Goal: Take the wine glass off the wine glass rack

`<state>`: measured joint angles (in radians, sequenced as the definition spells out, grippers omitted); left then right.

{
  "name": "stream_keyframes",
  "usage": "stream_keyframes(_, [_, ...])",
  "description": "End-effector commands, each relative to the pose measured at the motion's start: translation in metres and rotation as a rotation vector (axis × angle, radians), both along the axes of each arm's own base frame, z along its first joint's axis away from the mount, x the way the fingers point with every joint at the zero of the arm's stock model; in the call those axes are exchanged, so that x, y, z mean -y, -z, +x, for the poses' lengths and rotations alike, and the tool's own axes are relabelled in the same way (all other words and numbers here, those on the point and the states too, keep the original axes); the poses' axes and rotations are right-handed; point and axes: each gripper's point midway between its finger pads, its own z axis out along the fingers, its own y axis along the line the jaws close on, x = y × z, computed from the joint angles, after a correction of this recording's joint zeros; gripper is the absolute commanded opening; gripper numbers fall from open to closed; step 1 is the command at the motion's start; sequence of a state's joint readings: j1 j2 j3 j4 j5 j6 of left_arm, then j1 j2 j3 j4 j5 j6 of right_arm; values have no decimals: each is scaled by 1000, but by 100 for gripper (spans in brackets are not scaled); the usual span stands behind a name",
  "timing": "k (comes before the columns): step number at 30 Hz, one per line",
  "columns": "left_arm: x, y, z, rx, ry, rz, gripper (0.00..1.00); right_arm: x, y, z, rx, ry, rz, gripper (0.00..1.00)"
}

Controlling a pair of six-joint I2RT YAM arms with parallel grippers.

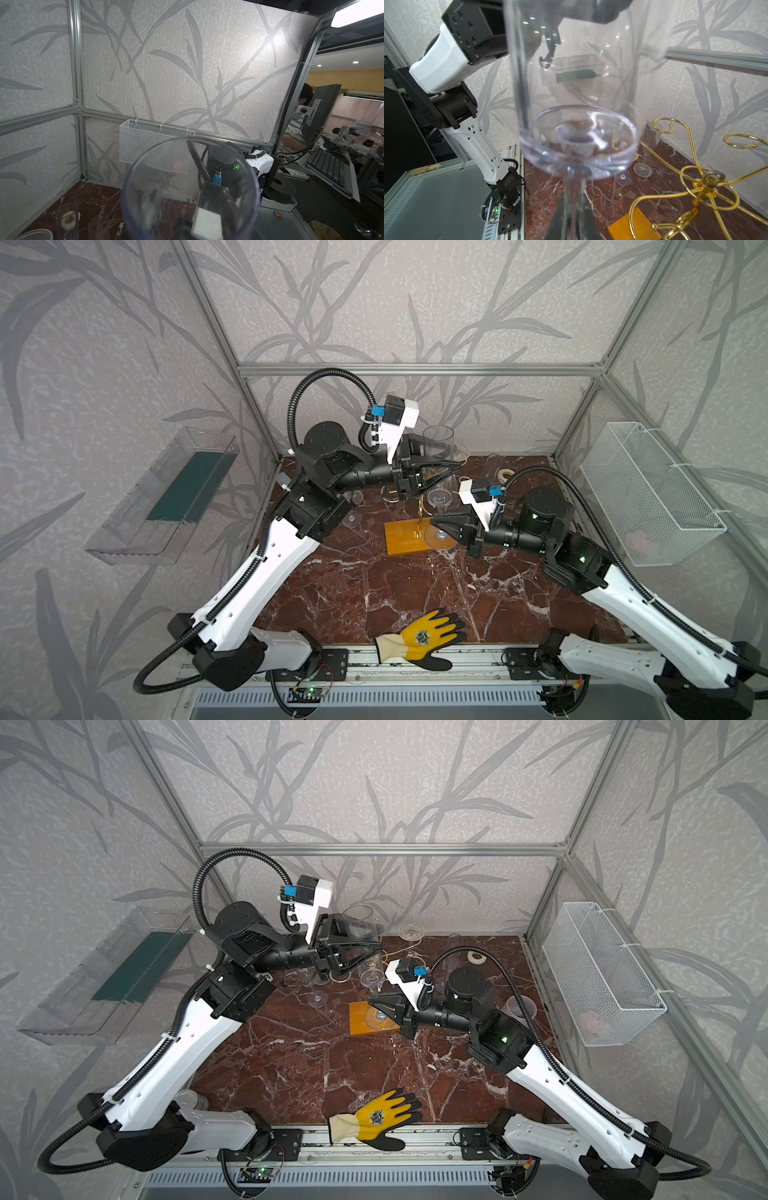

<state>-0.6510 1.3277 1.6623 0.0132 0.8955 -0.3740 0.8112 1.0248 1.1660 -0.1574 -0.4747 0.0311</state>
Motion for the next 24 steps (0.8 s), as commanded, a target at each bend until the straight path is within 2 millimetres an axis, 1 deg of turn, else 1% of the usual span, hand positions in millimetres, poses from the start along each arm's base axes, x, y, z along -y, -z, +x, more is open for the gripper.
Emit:
stream_keyframes(1, [-12,-10,-10,25,-19,-33,24,4,-24,-4,79,11,44,32])
stream_keyframes(2, [-14,-9,-10,28,-31,-33,24,6,-26,-3,83,20,50,49])
stream_keyframes(3, [-17,-7,-11,32,-50,-33,24,7,-27,-3,89,31,58,62])
stream_keyframes(4, [-20,-5,-11,36,-72,-29,24,10,-29,-2,96,41,65,70])
stream_keyframes(6, [-28,0,-12,48,-120,-20,24,15,-35,-2,115,65,77,81])
stream_keyframes(9, [-45,8,-16,65,-212,-3,24,26,-43,-1,152,116,86,99])
stream_keyframes(11, [-59,14,-19,73,-284,-7,25,35,-49,-1,180,154,88,99])
stream_keyframes(14, [-82,30,-19,78,-412,7,25,49,-55,0,213,215,87,99])
stream_keyframes(20, [-132,77,-7,62,-708,73,26,78,-58,-2,264,327,77,99])
stream_keyframes(24, [-169,107,8,60,-930,80,28,102,-58,-4,292,416,74,99])
